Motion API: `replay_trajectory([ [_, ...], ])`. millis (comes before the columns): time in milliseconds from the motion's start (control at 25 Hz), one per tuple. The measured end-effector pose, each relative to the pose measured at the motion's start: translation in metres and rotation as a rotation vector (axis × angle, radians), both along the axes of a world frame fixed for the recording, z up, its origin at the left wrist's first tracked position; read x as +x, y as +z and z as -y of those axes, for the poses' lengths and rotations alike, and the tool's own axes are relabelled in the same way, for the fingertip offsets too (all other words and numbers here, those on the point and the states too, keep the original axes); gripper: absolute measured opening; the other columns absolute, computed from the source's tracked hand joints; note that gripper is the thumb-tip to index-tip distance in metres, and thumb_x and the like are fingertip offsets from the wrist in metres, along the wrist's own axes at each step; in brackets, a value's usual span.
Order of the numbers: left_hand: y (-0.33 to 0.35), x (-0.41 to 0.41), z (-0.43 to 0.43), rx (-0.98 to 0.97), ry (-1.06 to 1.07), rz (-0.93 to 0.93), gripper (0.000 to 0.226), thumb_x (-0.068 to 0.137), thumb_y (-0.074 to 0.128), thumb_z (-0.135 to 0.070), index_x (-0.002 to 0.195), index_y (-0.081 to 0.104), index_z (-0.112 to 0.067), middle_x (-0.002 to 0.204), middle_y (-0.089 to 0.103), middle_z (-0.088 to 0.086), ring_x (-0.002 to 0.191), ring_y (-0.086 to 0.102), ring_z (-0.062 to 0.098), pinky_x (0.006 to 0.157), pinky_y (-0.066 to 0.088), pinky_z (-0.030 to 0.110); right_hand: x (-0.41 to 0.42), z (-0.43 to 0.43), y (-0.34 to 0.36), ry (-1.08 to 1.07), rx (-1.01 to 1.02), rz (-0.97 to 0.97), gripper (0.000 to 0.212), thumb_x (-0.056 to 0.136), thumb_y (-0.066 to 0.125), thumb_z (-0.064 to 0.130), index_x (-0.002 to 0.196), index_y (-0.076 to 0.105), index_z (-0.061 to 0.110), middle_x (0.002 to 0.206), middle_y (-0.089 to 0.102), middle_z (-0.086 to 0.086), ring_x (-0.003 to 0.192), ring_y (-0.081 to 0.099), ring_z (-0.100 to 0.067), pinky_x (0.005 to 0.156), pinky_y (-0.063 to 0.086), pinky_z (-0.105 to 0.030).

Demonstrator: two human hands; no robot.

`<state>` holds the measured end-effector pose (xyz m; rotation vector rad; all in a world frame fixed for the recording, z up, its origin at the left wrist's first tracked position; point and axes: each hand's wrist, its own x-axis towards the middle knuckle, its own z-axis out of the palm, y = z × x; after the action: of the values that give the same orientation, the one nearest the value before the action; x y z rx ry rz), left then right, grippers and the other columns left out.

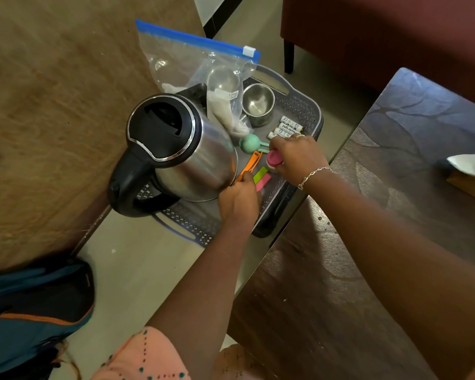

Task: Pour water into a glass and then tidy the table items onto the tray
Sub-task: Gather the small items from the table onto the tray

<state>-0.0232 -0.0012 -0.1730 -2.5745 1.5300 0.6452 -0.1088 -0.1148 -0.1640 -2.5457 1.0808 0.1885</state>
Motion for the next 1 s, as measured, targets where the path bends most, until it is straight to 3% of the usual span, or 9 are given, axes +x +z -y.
replay_trajectory([
  [240, 0.007, -0.006, 0.000, 0.007, 0.055, 0.004, 0.034, 0.093, 0.050, -0.028, 0.118, 0.042, -0.007, 0.107, 0.067, 0.018, 0.098, 0.064, 0.036, 0.073, 0.049, 0.040, -0.005, -0.002, -0.003, -0.019, -0.035, 0.018, 0.032, 0.083, 0.056, 0.025, 0.111, 0.052, 0.009, 0.105, 0.066, -0.014, 0.100, 0.056, -0.034, 0.089, 0.035, -0.038],
  [360, 0.016, -0.010, -0.015, -0.004, 0.253, -0.007, 0.024, 0.093, 0.050, -0.018, 0.113, 0.048, -0.005, 0.104, 0.067, 0.017, 0.094, 0.064, 0.033, 0.065, 0.044, 0.037, -0.006, -0.002, -0.004, -0.004, -0.032, 0.016, 0.036, 0.084, 0.057, 0.028, 0.114, 0.051, 0.011, 0.110, 0.064, -0.013, 0.104, 0.056, -0.033, 0.092, 0.035, -0.039],
  [480, 0.016, -0.010, -0.031, 0.034, 0.545, -0.188, 0.019, 0.090, 0.051, -0.012, 0.105, 0.058, -0.002, 0.104, 0.066, 0.016, 0.093, 0.062, 0.030, 0.064, 0.037, 0.031, -0.006, -0.001, -0.004, 0.015, -0.014, -0.015, 0.041, 0.083, 0.058, 0.028, 0.120, 0.049, 0.013, 0.116, 0.061, -0.011, 0.110, 0.053, -0.033, 0.095, 0.034, -0.040],
  [600, 0.008, -0.004, -0.035, 0.041, 0.631, -0.286, 0.019, 0.088, 0.049, -0.006, 0.103, 0.060, -0.001, 0.104, 0.066, 0.015, 0.090, 0.058, 0.029, 0.066, 0.038, 0.030, -0.008, -0.004, 0.000, -0.006, -0.030, 0.052, 0.045, 0.083, 0.058, 0.028, 0.124, 0.050, 0.012, 0.124, 0.056, -0.012, 0.118, 0.047, -0.034, 0.098, 0.034, -0.042],
  [760, 0.017, -0.006, -0.048, -0.064, 0.537, -0.226, 0.024, 0.093, 0.044, -0.015, 0.109, 0.054, -0.001, 0.104, 0.065, 0.019, 0.095, 0.060, 0.033, 0.070, 0.043, 0.035, -0.029, -0.022, 0.018, -0.031, -0.171, 0.115, 0.052, 0.080, 0.064, 0.018, 0.128, 0.048, 0.007, 0.135, 0.048, -0.023, 0.126, 0.042, -0.042, 0.100, 0.038, -0.051],
  [1000, 0.038, -0.007, -0.086, -0.195, 0.095, -0.110, 0.055, 0.096, 0.034, -0.040, 0.132, 0.042, 0.000, 0.127, 0.054, 0.021, 0.120, 0.048, 0.033, 0.095, 0.044, 0.041, -0.073, -0.060, 0.053, -0.131, -0.145, 0.032, 0.073, 0.082, 0.064, 0.031, 0.142, 0.028, 0.011, 0.151, 0.024, -0.020, 0.139, 0.023, -0.039, 0.108, 0.027, -0.051],
])
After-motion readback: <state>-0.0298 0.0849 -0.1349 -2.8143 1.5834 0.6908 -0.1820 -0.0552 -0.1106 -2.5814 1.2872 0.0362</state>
